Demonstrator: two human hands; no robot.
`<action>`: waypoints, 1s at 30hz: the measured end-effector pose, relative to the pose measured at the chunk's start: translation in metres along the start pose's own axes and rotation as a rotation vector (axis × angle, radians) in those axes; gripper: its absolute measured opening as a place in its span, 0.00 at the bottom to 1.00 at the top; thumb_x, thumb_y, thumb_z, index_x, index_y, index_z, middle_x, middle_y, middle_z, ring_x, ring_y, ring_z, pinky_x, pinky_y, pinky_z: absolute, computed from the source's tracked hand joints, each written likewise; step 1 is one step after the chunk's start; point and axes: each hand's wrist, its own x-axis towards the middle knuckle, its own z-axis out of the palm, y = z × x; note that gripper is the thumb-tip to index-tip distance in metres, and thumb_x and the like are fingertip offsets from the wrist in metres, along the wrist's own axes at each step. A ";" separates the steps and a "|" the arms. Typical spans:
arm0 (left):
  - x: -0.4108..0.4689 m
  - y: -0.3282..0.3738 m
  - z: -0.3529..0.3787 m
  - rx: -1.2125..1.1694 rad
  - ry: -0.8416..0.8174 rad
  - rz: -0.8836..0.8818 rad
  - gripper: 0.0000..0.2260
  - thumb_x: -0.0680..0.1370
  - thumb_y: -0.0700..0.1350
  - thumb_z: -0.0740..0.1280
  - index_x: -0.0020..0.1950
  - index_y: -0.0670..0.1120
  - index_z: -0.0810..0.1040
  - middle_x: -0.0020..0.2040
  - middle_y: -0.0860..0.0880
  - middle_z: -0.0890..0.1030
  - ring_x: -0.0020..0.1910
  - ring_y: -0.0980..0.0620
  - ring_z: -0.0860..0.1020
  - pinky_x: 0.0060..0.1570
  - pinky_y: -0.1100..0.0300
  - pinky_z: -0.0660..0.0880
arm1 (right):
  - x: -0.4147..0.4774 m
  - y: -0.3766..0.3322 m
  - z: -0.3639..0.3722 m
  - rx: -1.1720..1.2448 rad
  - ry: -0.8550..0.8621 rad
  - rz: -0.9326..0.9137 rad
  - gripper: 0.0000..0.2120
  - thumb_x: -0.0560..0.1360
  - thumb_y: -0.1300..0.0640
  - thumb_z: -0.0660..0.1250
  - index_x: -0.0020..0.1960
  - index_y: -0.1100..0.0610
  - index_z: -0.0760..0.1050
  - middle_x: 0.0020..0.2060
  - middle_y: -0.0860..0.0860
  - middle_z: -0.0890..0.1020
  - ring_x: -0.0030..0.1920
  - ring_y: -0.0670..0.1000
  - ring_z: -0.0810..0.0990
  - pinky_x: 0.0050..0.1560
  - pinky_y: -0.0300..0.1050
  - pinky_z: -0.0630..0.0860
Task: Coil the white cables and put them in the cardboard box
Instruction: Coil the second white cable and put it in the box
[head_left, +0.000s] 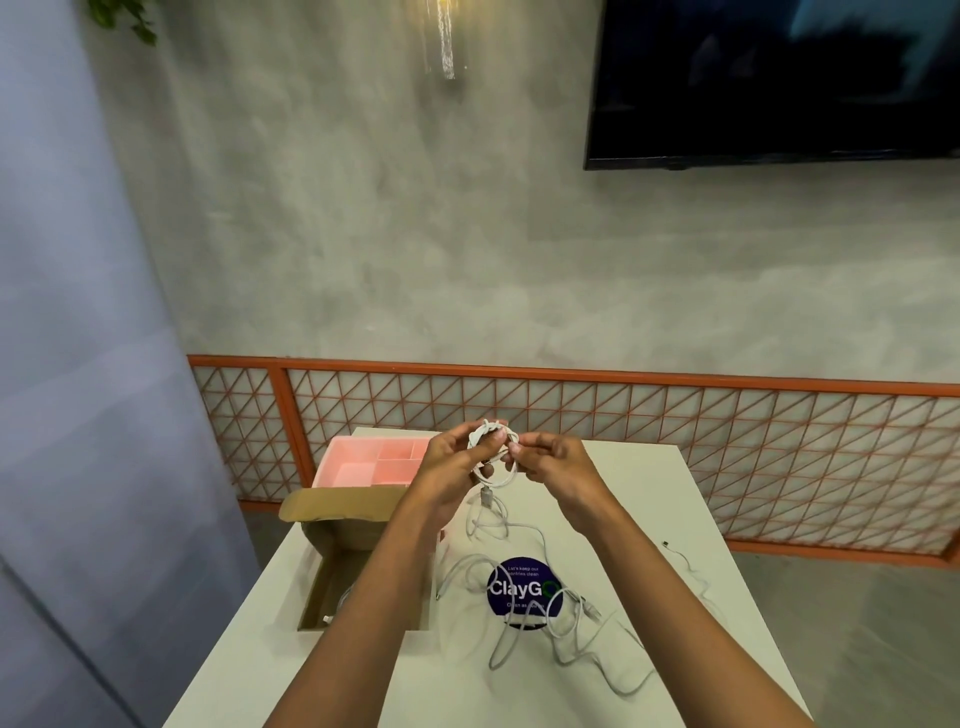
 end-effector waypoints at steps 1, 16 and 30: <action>-0.002 -0.001 -0.002 -0.008 -0.032 0.000 0.14 0.71 0.37 0.72 0.56 0.40 0.79 0.42 0.48 0.83 0.39 0.52 0.79 0.36 0.64 0.74 | 0.001 0.002 0.000 0.011 0.002 0.008 0.07 0.77 0.64 0.64 0.52 0.64 0.78 0.36 0.53 0.80 0.37 0.47 0.76 0.36 0.31 0.71; -0.005 -0.015 -0.024 0.272 0.103 0.133 0.03 0.75 0.41 0.69 0.46 0.43 0.81 0.40 0.45 0.81 0.36 0.55 0.80 0.34 0.64 0.77 | 0.002 0.005 -0.007 -0.277 -0.327 0.063 0.13 0.83 0.51 0.52 0.49 0.54 0.72 0.47 0.50 0.76 0.49 0.48 0.73 0.50 0.41 0.71; -0.007 -0.010 -0.030 0.347 -0.013 0.077 0.08 0.78 0.45 0.66 0.45 0.42 0.80 0.38 0.45 0.77 0.40 0.49 0.78 0.40 0.61 0.78 | -0.006 0.024 -0.018 -0.167 -0.398 -0.025 0.04 0.77 0.63 0.66 0.51 0.62 0.73 0.43 0.55 0.80 0.46 0.53 0.82 0.49 0.43 0.79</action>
